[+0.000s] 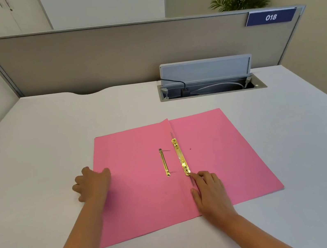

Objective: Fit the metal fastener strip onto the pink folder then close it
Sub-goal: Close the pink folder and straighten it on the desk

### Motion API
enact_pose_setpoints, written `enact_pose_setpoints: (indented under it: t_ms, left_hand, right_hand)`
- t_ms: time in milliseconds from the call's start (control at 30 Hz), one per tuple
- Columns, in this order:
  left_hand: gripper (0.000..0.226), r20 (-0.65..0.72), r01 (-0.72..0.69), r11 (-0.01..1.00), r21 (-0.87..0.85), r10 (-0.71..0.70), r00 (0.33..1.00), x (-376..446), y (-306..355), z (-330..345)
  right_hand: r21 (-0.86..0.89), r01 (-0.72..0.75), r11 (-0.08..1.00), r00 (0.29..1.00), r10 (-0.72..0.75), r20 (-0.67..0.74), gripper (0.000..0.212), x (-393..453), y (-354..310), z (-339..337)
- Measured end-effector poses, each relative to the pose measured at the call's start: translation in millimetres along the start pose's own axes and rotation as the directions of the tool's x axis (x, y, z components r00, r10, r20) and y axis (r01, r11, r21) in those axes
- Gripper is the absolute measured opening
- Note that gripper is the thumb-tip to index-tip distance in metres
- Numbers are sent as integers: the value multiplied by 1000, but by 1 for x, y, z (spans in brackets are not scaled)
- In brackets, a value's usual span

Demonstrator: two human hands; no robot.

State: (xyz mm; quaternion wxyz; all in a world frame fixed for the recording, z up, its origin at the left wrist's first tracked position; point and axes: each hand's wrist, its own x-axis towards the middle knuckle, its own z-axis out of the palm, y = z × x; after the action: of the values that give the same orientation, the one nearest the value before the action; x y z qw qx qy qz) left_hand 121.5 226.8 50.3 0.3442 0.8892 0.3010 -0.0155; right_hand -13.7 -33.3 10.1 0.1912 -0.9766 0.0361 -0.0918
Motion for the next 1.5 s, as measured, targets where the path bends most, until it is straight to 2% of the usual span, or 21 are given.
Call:
enact_pose_setpoints:
  t_ms: [200,300,400,533,600,633,667,733,800,867,967,1067,1133,1167,1233,1300,1367,1500]
  left_hand:
    - [54,52,12,987,-163,-4,999,15,-7,-12]
    - [36,130,51,919,-392,0,992,20,-5,-22]
    - [43,230,127,850,-511,-7,973,21,3,-35]
    - [41,311,31,870,-492,143,940,10,20,-61]
    - [38,379,-29,851,-525,264,887,0,34,-80]
    - [36,414,-40,833,-552,316,854,-5,40,-90]
    - [36,450,-41,804,-593,373,811,-12,48,-96]
    - [41,501,-15,729,-684,485,717,-28,64,-101]
    - [50,533,24,668,-744,571,624,-51,80,-93]
    - [57,576,59,648,-759,628,523,-75,94,-73]
    - [62,669,54,710,-702,632,390,-110,104,-36]
    - [54,749,-1,794,-608,574,331,-134,103,-2]
    - [40,760,-79,830,-552,540,363,-143,102,14]
    - [31,739,-131,840,-526,528,418,-144,101,20]
    - [17,641,-209,855,-475,499,583,-141,99,31]
    - [26,557,-219,886,-409,433,709,-135,95,38]
    - [39,547,-185,919,-348,359,756,-130,90,43]
    - [52,586,-97,952,-289,256,769,-126,80,54]
  right_hand:
    - [14,-7,1000,1000,7,3,44,2,1,1]
    - [27,-9,1000,1000,9,-7,43,2,2,2]
    - [21,-8,1000,1000,8,1,43,1,2,2]
    - [58,-18,998,1000,17,15,43,3,4,1]
    - [189,-68,980,998,65,24,46,4,5,-5]
    - [308,-122,944,992,112,48,48,6,5,-9]
    - [444,-200,874,980,178,91,49,8,6,-15]
    - [666,-369,648,929,286,236,43,15,9,-31]
    - [798,-482,362,864,347,364,37,21,18,-47]
    - [864,-497,87,829,342,442,39,25,28,-68]
    - [876,-471,-104,829,287,479,50,26,47,-105]
    - [872,-463,-158,831,266,489,61,24,67,-137]
    - [873,-476,-106,820,307,484,62,19,84,-153]
    - [869,-491,-60,809,339,481,60,15,92,-159]
    - [840,-541,37,776,409,481,58,8,107,-166]
    - [791,-602,107,732,471,493,53,2,119,-166]
    - [731,-661,169,687,529,499,45,0,128,-162]
    - [563,-746,356,633,642,432,38,-1,131,-143]
